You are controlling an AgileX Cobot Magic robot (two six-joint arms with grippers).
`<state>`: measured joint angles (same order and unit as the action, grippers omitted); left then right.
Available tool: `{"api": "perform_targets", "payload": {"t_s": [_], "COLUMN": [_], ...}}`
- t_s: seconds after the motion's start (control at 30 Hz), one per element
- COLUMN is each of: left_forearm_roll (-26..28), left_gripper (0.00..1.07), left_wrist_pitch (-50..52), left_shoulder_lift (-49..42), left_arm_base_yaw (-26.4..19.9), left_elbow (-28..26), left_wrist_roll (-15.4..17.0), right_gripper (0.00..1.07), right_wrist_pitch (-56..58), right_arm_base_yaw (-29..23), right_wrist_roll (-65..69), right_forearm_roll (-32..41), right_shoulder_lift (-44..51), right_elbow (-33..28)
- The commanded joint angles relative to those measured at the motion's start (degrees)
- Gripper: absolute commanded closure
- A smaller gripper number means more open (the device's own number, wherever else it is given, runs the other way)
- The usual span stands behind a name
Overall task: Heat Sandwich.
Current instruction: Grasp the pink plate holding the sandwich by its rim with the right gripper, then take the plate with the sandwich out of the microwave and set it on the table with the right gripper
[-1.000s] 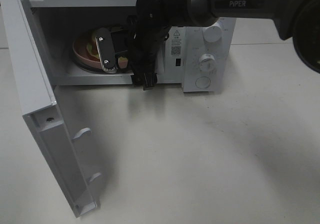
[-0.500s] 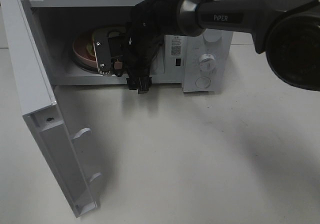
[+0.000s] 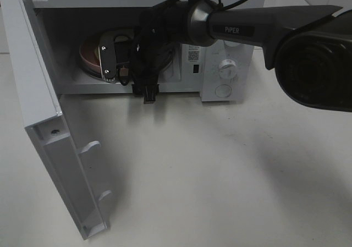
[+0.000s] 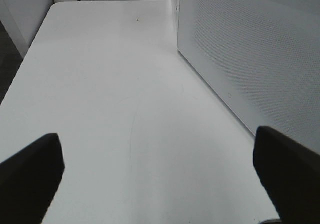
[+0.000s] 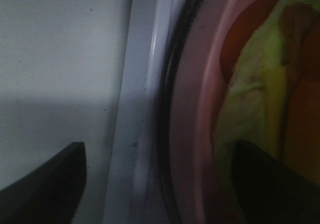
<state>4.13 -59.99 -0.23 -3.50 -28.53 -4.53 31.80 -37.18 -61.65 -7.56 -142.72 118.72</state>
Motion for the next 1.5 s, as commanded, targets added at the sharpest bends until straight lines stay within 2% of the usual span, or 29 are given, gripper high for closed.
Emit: {"api": "perform_targets", "payload": {"t_s": [0.03,0.13,0.17,0.2,0.23,0.27,0.9,1.17,1.5], "left_forearm_roll": [-0.11,-0.11,-0.11,-0.11,-0.11,-0.11,-0.11,-0.11,-0.11], "left_gripper": [0.09,0.09,0.09,0.09,0.09,0.09,0.09,0.09,0.09], "left_wrist_pitch": [0.57,0.57,0.57,0.57,0.57,0.57,0.57,0.57,0.57], "left_shoulder_lift": [-1.49,-1.49,-1.49,-1.49,-1.49,-1.49,-1.49,-1.49,-1.49], "left_arm_base_yaw": [-0.23,-0.23,-0.23,-0.23,-0.23,-0.23,-0.23,-0.23,-0.23], "left_elbow": [0.23,0.23,0.23,0.23,0.23,0.23,0.23,0.23,0.23], "left_wrist_roll": [0.46,0.46,0.46,0.46,0.46,0.46,0.46,0.46,0.46], "right_gripper": [0.44,0.72,0.92,0.92,1.04,1.07,1.07,1.07,1.07], "right_wrist_pitch": [0.4,0.34,0.57,0.57,0.57,0.63,4.76,3.95,1.32], "right_arm_base_yaw": [-0.23,-0.23,-0.23,-0.23,-0.06,-0.06,-0.06,-0.06,-0.06], "right_wrist_roll": [0.06,0.63,0.69,0.69,0.92,1.32,1.26,-3.67,-11.63], "right_forearm_roll": [0.46,0.4,0.4,0.4,0.34,0.34,0.74,0.74,3.61], "right_shoulder_lift": [-0.46,-0.46,-0.34,-0.34,-0.23,-0.17,0.34,3.38,8.94], "right_elbow": [0.23,0.23,0.23,0.23,0.23,0.23,0.11,-3.9,-11.63]}}
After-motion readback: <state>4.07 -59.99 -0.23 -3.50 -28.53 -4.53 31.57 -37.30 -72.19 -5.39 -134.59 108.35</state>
